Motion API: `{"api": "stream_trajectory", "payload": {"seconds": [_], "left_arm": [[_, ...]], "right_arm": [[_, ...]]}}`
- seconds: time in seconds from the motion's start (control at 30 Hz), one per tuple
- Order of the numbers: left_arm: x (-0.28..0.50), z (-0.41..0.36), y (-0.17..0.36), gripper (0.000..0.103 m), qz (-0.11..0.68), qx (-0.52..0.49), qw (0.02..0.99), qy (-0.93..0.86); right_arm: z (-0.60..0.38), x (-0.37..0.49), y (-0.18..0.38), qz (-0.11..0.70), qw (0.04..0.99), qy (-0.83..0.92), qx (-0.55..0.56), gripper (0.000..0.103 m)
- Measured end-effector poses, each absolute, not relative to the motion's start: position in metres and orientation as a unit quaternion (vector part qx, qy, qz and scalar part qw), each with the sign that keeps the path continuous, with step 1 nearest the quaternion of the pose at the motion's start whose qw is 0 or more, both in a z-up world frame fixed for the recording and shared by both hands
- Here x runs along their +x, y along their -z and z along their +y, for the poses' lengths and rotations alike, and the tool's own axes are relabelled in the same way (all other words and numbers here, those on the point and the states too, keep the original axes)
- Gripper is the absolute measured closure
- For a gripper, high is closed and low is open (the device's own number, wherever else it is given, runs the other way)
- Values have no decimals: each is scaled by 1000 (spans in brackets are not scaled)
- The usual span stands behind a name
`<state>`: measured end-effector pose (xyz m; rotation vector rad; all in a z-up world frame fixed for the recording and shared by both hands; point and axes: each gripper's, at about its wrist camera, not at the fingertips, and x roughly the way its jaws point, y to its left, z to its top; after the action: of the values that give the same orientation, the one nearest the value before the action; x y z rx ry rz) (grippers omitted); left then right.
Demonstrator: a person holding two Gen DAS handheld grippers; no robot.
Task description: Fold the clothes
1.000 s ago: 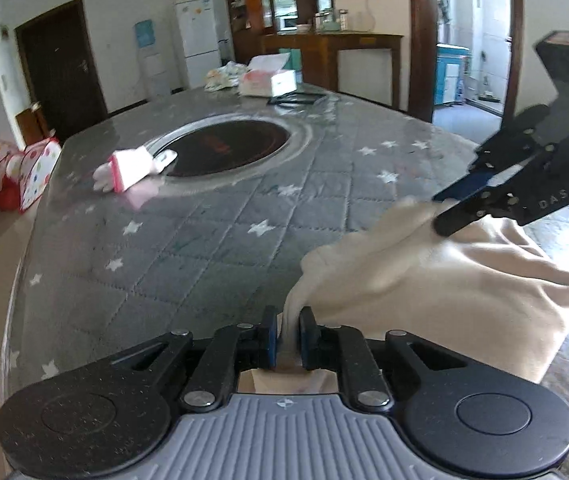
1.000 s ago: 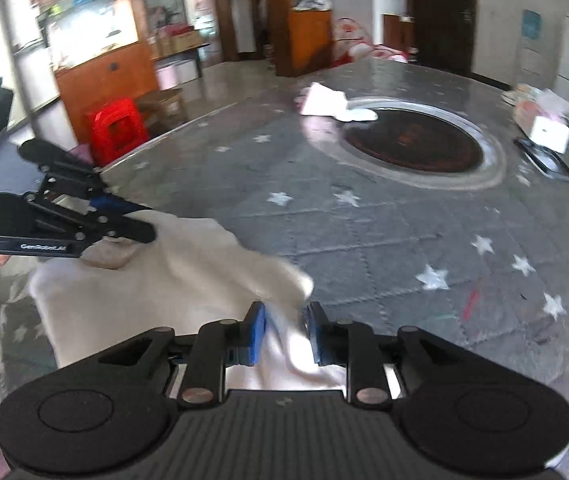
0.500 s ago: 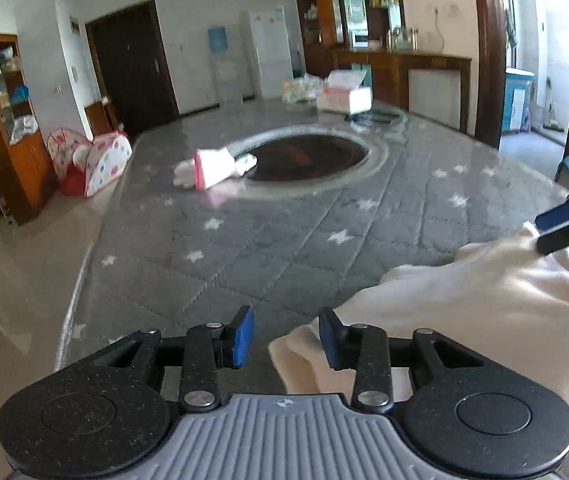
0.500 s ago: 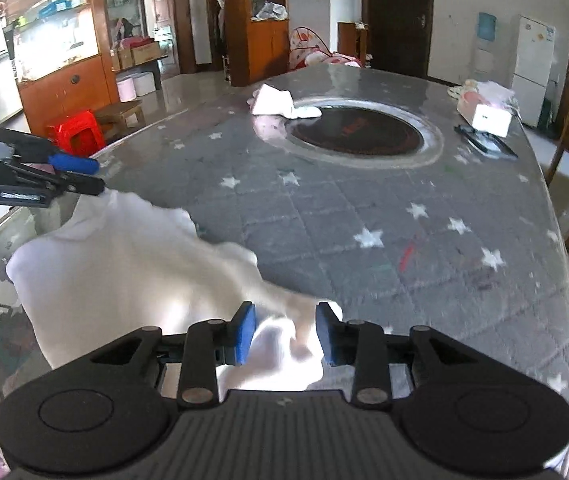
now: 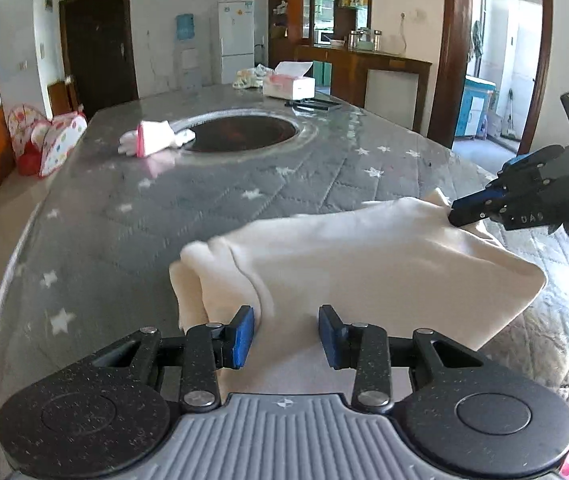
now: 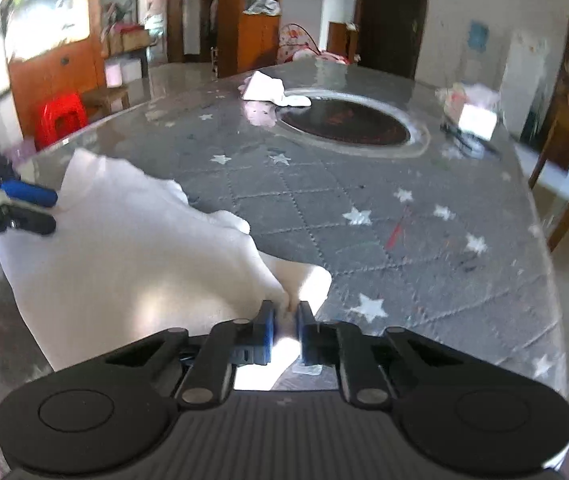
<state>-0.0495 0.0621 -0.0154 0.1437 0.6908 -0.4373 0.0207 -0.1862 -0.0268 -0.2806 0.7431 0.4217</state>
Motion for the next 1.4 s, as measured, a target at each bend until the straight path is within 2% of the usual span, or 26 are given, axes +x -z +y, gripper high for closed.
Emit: {"api": "stream_trajectory", "payload": {"seconds": [0.13,0.23,0.43,0.7,1.17,1.4], "left_arm": [[-51,68,17,63,343,48,913,214],[-52,70,15,63,347,43,912,217],[-47,68,2,63,340,40,913,222],[-17,43,-11,63,315,16,915,250],[34,18,21,65,371,-15,893,255],[35,19,22,63,371,-22,894,249]], "right_arm": [[-183,25,25,354,901,-198,-155,97],[-183,30,24,358,898,-201,-159,92],[-176,34,1,336,905,-240,-107,92],[-138,54,18,351,886,-285,-100,92],[-134,71,32,366,883,-281,-84,92],[-132,69,28,358,888,-276,-88,92]]}}
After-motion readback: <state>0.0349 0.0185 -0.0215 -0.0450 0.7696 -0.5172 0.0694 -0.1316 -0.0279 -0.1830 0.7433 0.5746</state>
